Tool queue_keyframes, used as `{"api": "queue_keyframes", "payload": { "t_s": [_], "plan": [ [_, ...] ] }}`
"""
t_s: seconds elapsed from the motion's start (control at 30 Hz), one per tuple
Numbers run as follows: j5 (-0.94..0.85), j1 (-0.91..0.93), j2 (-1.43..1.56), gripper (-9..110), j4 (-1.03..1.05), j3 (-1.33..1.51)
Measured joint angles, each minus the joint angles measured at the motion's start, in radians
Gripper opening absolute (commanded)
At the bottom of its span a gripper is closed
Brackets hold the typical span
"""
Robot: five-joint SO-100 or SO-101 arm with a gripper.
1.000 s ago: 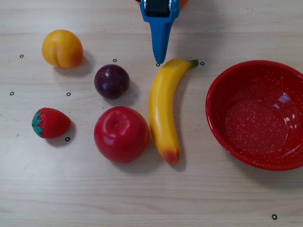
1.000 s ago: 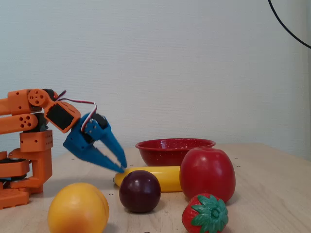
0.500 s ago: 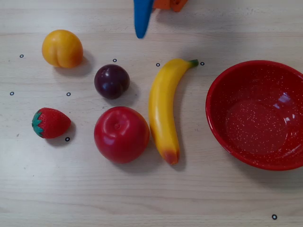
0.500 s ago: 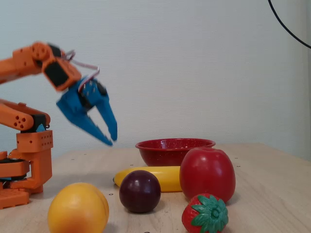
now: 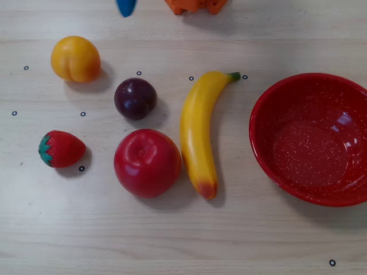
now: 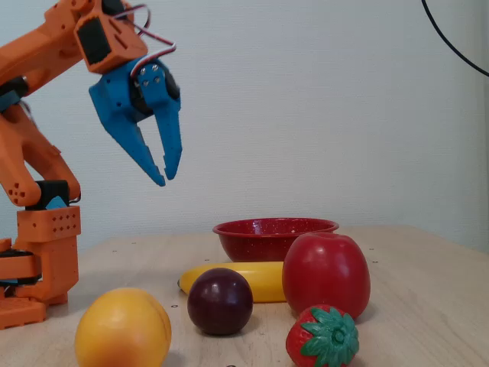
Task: Put the peach in the red bowl.
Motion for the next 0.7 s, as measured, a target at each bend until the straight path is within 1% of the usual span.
{"api": "queue_keyframes", "payload": {
  "t_s": [0.2, 0.3, 0.43, 0.6, 0.63, 0.7],
  "plan": [
    [0.132, -0.120, -0.229, 0, 0.020, -0.137],
    [0.229, -0.175, -0.302, 1, 0.015, -0.140],
    [0.348, -0.244, -0.357, 1, -0.060, -0.133],
    [0.451, -0.295, -0.468, 2, -0.081, -0.121],
    [0.474, -0.305, -0.489, 4, -0.081, -0.121],
    [0.509, -0.325, -0.518, 12, -0.081, -0.121]
  ]
}}
